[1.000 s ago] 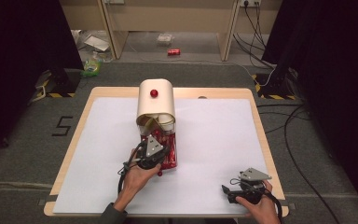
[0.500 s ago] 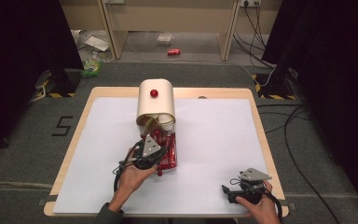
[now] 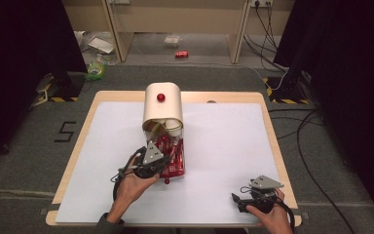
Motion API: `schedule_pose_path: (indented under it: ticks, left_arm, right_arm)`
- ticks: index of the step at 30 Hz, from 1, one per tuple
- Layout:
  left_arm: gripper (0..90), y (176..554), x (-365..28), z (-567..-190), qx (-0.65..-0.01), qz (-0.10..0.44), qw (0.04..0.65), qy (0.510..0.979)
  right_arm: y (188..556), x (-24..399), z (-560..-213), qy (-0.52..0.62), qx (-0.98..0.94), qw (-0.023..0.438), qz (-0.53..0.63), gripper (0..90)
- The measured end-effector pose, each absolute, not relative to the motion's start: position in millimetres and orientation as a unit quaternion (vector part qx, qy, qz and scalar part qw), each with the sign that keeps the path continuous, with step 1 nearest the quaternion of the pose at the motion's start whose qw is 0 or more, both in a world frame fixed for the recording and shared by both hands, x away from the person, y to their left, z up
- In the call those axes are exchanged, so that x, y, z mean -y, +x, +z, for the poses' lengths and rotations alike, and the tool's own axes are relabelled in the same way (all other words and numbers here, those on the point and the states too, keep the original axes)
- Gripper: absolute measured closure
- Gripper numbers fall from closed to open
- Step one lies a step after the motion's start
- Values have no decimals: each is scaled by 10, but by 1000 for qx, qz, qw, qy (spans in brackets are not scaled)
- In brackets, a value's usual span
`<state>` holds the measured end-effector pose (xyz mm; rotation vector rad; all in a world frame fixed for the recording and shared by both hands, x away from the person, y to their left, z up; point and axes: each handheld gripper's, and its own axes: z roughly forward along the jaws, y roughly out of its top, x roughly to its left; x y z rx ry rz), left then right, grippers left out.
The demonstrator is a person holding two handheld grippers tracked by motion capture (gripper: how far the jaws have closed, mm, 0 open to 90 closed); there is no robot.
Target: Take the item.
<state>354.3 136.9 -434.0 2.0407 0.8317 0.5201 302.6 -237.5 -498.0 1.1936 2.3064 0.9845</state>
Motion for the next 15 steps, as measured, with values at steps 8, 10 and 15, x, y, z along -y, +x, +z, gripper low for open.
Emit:
schedule_pose_path:
  ticks: [8,10,15]
  left_arm:
    - [858,3471,-1424,-4310,-330,210,424,817]
    - [858,3447,-1453,-4300,-331,210,425,816]
    - [858,3405,-1498,-4289,-331,206,427,816]
  right_arm:
    - [3023,2375,-4982,423,-816,181,349,100]
    - [3027,2375,-4980,422,-817,182,348,100]
    - [3026,2373,-4980,423,-817,181,348,99]
